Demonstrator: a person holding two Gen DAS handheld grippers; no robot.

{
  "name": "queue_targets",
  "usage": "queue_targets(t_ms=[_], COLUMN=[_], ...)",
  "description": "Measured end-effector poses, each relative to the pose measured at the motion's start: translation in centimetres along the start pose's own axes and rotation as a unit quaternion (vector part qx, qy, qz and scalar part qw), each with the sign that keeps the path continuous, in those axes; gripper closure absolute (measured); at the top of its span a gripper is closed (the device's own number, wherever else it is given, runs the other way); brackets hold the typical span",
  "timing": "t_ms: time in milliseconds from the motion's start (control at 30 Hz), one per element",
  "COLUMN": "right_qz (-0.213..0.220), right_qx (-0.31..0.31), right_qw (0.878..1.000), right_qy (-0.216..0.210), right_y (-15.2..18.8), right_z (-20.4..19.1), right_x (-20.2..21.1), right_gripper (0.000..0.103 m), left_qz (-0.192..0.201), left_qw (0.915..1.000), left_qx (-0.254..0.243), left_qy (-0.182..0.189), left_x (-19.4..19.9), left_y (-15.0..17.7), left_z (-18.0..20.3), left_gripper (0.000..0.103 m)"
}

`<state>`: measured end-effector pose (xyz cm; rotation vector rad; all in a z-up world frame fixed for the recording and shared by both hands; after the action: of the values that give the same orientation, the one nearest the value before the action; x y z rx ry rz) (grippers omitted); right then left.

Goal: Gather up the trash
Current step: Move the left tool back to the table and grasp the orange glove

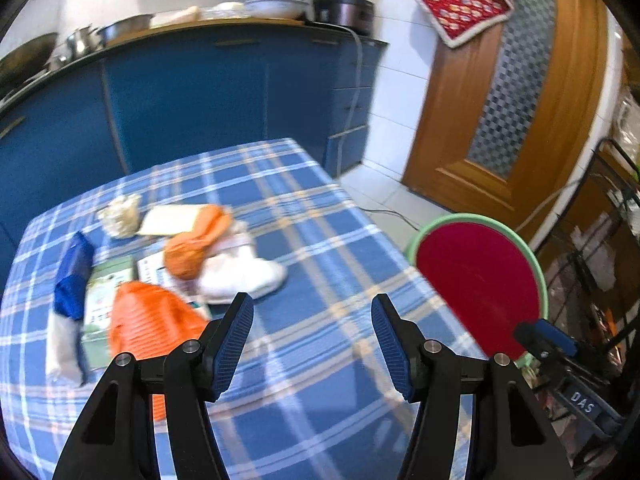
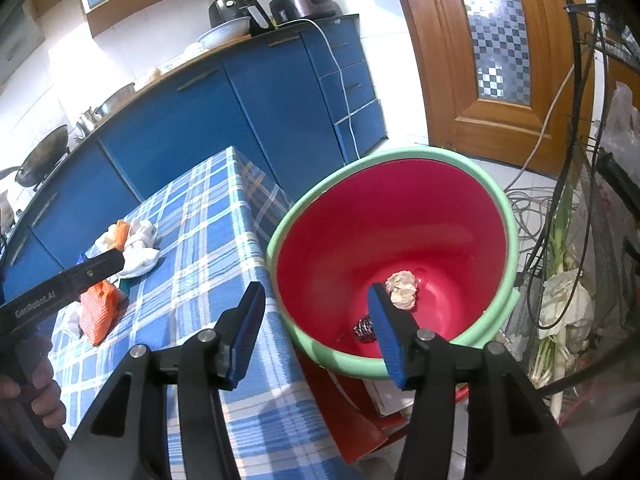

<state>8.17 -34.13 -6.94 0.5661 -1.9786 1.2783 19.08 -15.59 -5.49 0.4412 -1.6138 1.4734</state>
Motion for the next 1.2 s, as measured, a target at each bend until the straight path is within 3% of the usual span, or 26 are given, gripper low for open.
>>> queue_targets(t_ms=[567,1100,1200], right_qz=[-0.005,-0.017,-0.020], right_qx=[0.028,0.043,0.046], right_qw=[1.000,0.999,0.999], right_qy=[-0.006,-0.008,-0.011], right_y=[0.2,0.5,0.6], right_z=[-2.5,-3.8,-4.2], right_x=[-0.4,-1.2,-1.3], right_gripper=[0.043,0.043,0.043], left_qz=[-0.015,-0.031,-0.031], left_qw=[0.9936,0.9923,0.9934], left_qx=[0.059,0.075,0.075], left_qy=[-0.096,-0.093,-0.081], left_x=[-0.7,-2.5,-2.6], left_y=[2.3,3.7,3.9], left_z=[-8.7,-10.2,-10.0], left_gripper=[0.035,0.035,0.051])
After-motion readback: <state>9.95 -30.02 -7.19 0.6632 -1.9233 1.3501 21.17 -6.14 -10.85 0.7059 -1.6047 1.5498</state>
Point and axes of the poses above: each gripper's, at about its wrist camera, not at the fingertips, and x roughly against the way its jaws point, z to its right, y to its underside, the point moved 10 cm from there along -x, roughly the way its jaws point, and after that the axes turned 7 degrees about -z, right-handed, at the moved point
